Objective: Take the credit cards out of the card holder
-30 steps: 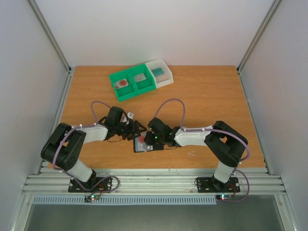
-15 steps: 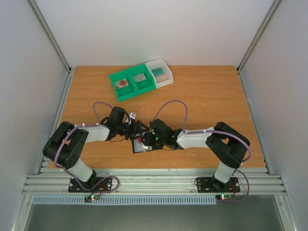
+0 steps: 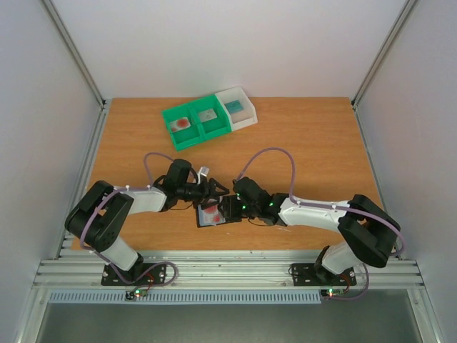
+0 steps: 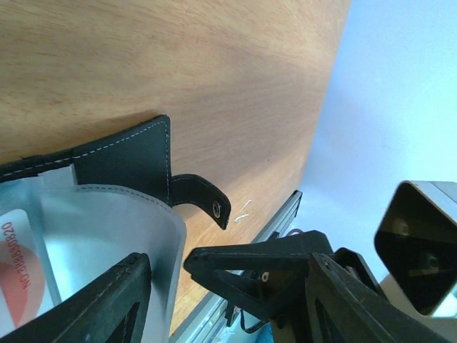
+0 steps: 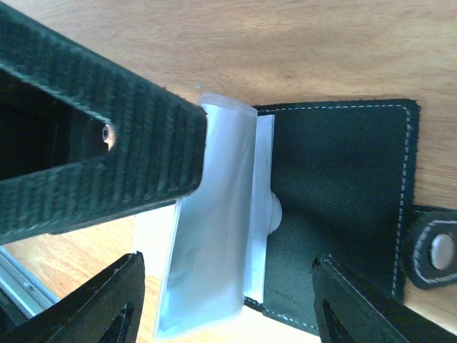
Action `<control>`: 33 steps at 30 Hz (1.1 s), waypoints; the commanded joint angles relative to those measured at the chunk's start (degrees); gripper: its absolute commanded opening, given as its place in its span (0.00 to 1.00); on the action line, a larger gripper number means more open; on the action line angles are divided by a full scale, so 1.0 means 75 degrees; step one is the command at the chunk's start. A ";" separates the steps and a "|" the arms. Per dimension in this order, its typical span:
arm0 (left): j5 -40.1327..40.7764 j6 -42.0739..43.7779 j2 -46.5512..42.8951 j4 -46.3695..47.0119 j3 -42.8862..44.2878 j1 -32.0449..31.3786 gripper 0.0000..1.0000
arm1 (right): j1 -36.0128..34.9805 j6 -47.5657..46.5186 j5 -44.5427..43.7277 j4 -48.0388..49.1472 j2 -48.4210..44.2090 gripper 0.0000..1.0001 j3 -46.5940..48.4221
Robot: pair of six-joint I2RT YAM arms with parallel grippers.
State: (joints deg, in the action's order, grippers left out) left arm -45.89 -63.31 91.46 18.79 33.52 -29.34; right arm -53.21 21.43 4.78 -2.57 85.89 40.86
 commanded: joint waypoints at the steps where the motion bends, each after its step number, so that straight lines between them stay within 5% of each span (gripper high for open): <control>1: -0.0031 -0.0101 0.0079 0.0406 0.0147 -0.0126 0.60 | -0.0007 -0.0244 -0.0315 -0.0677 -0.0429 0.65 -0.0057; 19: 0.0394 0.0748 0.0180 -0.0718 0.0648 -0.0424 0.58 | -0.0199 -0.0401 -0.0401 -0.1614 -0.1057 0.55 0.0563; 33: 0.0767 0.1371 -0.0102 -0.1631 0.0863 -0.0530 0.50 | -0.0311 -0.0444 0.0186 -0.1227 -0.0481 0.36 0.0850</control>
State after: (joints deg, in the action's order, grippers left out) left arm -41.93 -56.97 92.90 10.15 38.20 -33.15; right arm -54.94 18.61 4.84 -12.95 80.79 45.30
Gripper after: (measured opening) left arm 0.524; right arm 0.385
